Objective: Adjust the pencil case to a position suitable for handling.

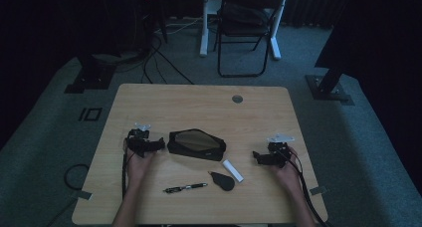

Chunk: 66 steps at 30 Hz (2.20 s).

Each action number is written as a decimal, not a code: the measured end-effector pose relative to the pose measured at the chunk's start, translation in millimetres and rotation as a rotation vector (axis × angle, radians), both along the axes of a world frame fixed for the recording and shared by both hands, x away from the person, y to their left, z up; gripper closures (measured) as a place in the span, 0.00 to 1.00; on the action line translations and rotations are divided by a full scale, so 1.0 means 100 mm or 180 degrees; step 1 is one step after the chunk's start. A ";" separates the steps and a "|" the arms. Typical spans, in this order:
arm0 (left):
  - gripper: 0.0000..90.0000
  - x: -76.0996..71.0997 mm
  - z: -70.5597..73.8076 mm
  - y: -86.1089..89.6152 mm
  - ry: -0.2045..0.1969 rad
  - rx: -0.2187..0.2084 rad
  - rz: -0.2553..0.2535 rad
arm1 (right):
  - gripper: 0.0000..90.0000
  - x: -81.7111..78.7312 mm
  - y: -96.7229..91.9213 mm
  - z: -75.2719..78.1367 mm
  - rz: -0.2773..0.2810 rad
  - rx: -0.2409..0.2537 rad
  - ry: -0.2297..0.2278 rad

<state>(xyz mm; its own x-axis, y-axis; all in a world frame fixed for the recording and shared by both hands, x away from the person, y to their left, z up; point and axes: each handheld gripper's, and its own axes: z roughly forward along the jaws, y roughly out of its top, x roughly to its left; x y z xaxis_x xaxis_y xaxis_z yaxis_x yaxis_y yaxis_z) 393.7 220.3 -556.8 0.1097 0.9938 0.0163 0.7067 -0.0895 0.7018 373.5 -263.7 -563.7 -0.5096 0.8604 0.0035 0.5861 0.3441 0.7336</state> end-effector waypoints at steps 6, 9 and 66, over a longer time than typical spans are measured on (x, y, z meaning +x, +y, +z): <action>0.11 -0.03 0.01 0.03 -0.0032 -0.0007 -0.0007 | 0.14 -0.01 0.00 0.00 -0.0012 0.0001 -0.0001; 0.13 -0.03 0.02 0.04 -0.0010 0.0007 -0.0034 | 0.14 -0.01 0.00 0.00 -0.0015 0.0000 -0.0002; 0.45 -0.13 0.69 -0.45 -0.0407 -0.0266 -0.1191 | 0.14 -0.01 0.00 0.00 -0.0033 0.0004 -0.0001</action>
